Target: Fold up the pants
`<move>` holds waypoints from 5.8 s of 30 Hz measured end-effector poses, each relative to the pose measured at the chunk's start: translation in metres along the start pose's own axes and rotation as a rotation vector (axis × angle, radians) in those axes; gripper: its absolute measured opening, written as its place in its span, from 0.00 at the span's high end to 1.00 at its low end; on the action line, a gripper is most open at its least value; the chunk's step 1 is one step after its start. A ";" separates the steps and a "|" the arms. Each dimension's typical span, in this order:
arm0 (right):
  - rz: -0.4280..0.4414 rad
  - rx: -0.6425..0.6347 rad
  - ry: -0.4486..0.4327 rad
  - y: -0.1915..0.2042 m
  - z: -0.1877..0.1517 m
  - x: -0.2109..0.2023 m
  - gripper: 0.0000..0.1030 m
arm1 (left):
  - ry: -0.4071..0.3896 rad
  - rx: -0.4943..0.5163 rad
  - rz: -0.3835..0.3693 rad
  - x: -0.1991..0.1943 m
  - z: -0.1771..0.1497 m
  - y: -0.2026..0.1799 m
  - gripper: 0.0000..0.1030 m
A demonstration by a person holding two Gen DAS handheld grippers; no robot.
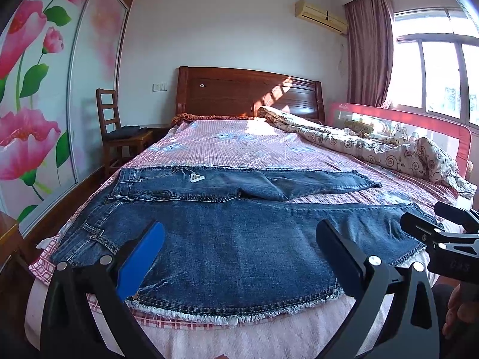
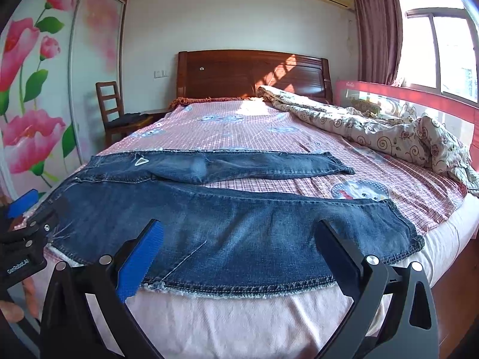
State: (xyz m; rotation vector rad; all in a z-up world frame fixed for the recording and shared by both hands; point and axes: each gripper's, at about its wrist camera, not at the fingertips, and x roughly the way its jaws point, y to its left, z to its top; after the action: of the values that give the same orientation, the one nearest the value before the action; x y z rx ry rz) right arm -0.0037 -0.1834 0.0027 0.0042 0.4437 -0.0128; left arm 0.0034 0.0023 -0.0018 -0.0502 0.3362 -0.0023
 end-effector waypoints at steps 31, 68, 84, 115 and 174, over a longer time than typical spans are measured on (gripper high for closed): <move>0.007 -0.007 -0.030 0.004 0.009 -0.007 0.03 | -0.020 0.087 -0.101 0.001 0.016 -0.012 0.02; 0.019 0.001 -0.017 0.004 0.004 -0.004 0.03 | 0.010 0.061 -0.081 0.008 0.012 -0.010 0.02; 0.023 0.006 -0.013 0.004 0.002 -0.003 0.03 | 0.016 0.059 -0.078 0.010 0.011 -0.010 0.02; 0.138 0.037 0.182 0.011 -0.002 0.053 0.03 | 0.520 -0.271 -0.188 0.176 0.098 0.183 0.02; 0.223 0.353 0.491 -0.241 0.167 0.292 0.03 | 0.531 -0.135 -0.080 0.315 0.126 0.281 0.93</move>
State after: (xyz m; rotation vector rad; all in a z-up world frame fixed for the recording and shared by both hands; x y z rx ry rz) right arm 0.3285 -0.4286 0.0282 0.4114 0.9256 0.1316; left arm 0.3404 0.2857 -0.0010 -0.1987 0.8651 -0.0735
